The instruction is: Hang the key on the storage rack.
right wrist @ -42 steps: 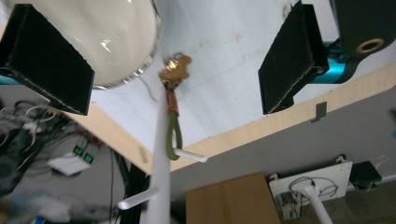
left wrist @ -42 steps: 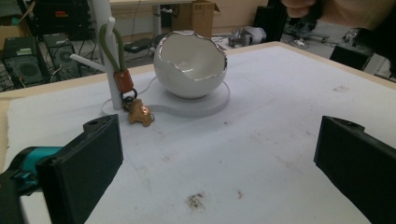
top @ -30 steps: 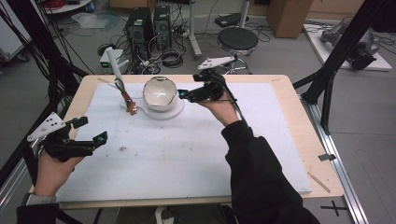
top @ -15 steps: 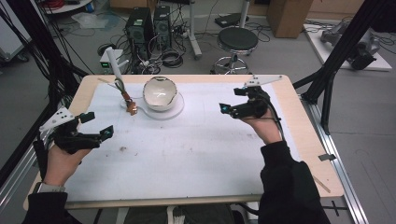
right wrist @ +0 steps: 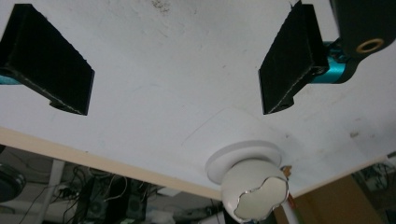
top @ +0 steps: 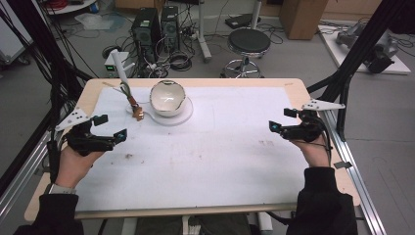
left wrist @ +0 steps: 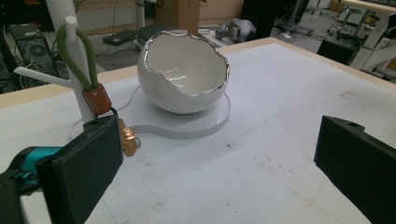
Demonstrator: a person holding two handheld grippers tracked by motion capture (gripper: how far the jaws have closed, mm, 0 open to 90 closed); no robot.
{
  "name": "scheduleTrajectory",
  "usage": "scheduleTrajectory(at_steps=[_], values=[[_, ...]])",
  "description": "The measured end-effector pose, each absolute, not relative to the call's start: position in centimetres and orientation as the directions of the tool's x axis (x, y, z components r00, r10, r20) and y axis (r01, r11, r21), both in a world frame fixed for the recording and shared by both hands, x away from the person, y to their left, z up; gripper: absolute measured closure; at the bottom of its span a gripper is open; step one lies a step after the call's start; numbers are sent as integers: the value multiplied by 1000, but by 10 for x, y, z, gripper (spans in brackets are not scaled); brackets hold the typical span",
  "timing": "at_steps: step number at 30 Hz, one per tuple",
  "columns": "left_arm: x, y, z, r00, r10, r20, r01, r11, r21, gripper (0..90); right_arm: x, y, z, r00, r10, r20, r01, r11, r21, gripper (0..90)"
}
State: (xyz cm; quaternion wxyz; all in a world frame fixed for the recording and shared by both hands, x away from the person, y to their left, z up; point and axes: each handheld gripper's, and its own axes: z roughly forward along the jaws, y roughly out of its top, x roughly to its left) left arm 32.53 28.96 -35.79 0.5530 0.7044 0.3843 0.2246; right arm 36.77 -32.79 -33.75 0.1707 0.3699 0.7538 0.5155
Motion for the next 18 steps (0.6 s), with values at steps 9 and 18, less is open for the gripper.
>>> scheduleTrajectory(at_steps=[9,18], values=[[326,282,-359,618,780,-99,307,-123,944,17,353,-361,-344,-615,772,161,380,111,919,100],[325,282,-359,610,787,-95,312,-129,941,17,355,-364,-350,-608,774,177,386,94,918,99]])
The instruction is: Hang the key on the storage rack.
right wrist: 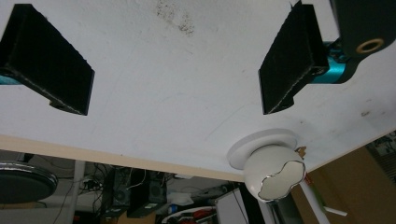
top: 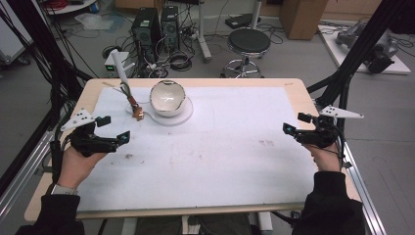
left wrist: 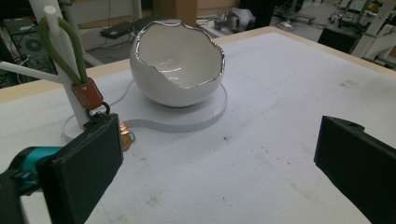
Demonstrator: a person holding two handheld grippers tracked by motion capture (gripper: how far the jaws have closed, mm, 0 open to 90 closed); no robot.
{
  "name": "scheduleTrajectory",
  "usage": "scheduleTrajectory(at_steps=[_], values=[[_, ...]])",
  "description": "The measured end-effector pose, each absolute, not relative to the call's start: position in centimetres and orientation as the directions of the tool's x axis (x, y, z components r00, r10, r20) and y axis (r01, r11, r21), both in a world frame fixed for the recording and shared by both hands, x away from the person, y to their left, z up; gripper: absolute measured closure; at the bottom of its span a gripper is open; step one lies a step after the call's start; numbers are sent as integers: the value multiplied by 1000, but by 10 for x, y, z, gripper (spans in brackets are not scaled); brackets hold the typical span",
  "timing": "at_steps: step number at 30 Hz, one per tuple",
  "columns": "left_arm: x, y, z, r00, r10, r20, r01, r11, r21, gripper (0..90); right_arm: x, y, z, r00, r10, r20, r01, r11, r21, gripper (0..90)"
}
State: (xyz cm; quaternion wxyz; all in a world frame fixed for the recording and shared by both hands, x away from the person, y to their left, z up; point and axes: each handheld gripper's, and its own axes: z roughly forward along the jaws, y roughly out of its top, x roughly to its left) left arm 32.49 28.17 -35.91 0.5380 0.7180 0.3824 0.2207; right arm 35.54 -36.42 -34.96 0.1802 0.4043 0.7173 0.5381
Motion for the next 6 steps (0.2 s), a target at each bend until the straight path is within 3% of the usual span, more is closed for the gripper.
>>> scheduleTrajectory(at_steps=[6], values=[[326,282,-360,613,785,-92,314,-135,940,17,355,-360,-350,-614,770,174,383,97,919,99]])
